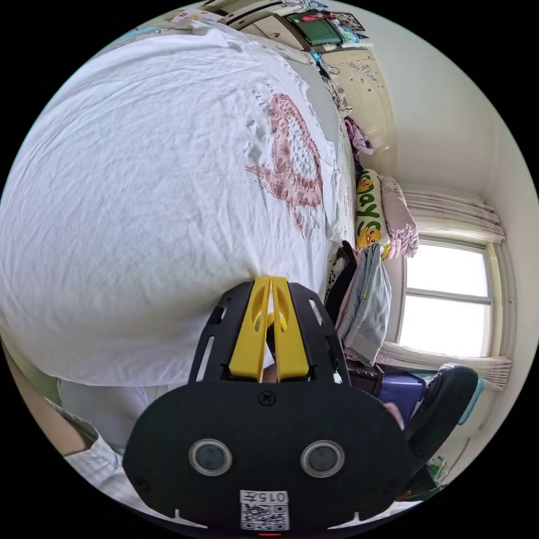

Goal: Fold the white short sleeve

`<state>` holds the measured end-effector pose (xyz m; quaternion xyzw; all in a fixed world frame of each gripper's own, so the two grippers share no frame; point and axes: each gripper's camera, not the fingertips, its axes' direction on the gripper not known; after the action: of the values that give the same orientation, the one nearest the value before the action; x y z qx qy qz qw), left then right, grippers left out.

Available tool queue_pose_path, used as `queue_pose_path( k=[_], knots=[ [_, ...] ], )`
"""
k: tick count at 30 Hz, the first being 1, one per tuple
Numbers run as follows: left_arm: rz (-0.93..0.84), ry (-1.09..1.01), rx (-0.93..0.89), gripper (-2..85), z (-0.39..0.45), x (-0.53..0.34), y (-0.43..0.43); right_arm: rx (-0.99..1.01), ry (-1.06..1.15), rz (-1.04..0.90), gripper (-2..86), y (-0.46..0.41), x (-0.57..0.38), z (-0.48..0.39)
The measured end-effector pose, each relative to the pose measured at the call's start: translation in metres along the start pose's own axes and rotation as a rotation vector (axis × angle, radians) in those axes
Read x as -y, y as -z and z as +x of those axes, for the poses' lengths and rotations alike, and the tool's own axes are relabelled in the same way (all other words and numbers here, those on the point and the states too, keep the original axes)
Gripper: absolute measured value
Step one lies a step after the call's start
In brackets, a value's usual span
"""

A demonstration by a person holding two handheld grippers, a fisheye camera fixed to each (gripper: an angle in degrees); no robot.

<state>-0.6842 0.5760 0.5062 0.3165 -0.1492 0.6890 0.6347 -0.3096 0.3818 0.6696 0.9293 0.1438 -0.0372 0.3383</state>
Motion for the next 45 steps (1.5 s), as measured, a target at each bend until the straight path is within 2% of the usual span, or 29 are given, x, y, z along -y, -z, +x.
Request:
queue_pose_path(
  k=[6, 14, 19, 21, 23, 25, 27, 29, 31, 33, 34, 36, 41, 42, 44, 45],
  knots=[
    [-0.008, -0.07, 0.079, -0.8, 0.0, 0.004, -0.011, 0.086, -0.087, 0.036, 0.2, -0.011, -0.01, 0.024],
    [-0.125, -0.171, 0.156, -0.6, -0.006, 0.017, -0.042, 0.289, -0.123, 0.074, -0.7, -0.036, -0.016, 0.072],
    [-0.183, -0.342, 0.155, -0.3, -0.02, 0.02, -0.026, 0.426, -0.1, 0.028, -0.9, -0.048, -0.01, 0.107],
    [-0.136, -0.427, 0.186, -0.5, -0.029, 0.024, 0.002, 0.481, -0.043, 0.109, -0.7, -0.038, -0.013, 0.121],
    [-0.001, -0.55, 0.065, -0.6, -0.05, 0.035, 0.058, 0.518, 0.134, 0.27, -0.5, -0.013, -0.013, 0.13],
    [0.132, -0.594, -0.076, -0.7, -0.075, 0.054, 0.108, 0.489, 0.209, 0.321, -0.2, 0.001, -0.002, 0.129],
    [0.274, -0.611, -0.098, -0.5, -0.101, 0.078, 0.154, 0.51, 0.292, 0.345, 0.3, 0.008, 0.015, 0.124],
    [0.416, -0.575, 0.001, 0.2, -0.133, 0.117, 0.204, 0.645, 0.422, 0.382, 1.5, 0.013, 0.042, 0.115],
    [0.481, -0.589, 0.037, 2.7, -0.157, 0.146, 0.229, 0.729, 0.472, 0.364, 4.9, 0.01, 0.07, 0.103],
    [0.554, -0.585, 0.008, 10.7, -0.186, 0.175, 0.245, 0.75, 0.517, 0.338, 9.4, 0.004, 0.102, 0.081],
    [0.586, -0.557, -0.001, 19.1, -0.208, 0.194, 0.248, 0.761, 0.555, 0.324, 11.4, 0.001, 0.123, 0.062],
    [0.564, -0.543, -0.057, 20.9, -0.243, 0.222, 0.244, 0.791, 0.629, 0.309, 12.7, -0.002, 0.153, 0.031],
    [0.488, -0.36, -0.253, 17.3, -0.332, 0.266, 0.209, 0.79, 0.817, 0.341, 9.0, -0.013, 0.23, -0.073],
    [0.464, -0.347, -0.23, 17.7, -0.333, 0.27, 0.204, 0.777, 0.824, 0.342, 8.9, -0.016, 0.24, -0.085],
    [0.342, -0.301, 0.006, 19.8, -0.331, 0.283, 0.187, 0.772, 0.884, 0.266, 8.5, -0.028, 0.28, -0.141],
    [0.327, -0.286, 0.044, 20.4, -0.333, 0.285, 0.184, 0.779, 0.909, 0.246, 8.1, -0.031, 0.288, -0.156]
  ],
)
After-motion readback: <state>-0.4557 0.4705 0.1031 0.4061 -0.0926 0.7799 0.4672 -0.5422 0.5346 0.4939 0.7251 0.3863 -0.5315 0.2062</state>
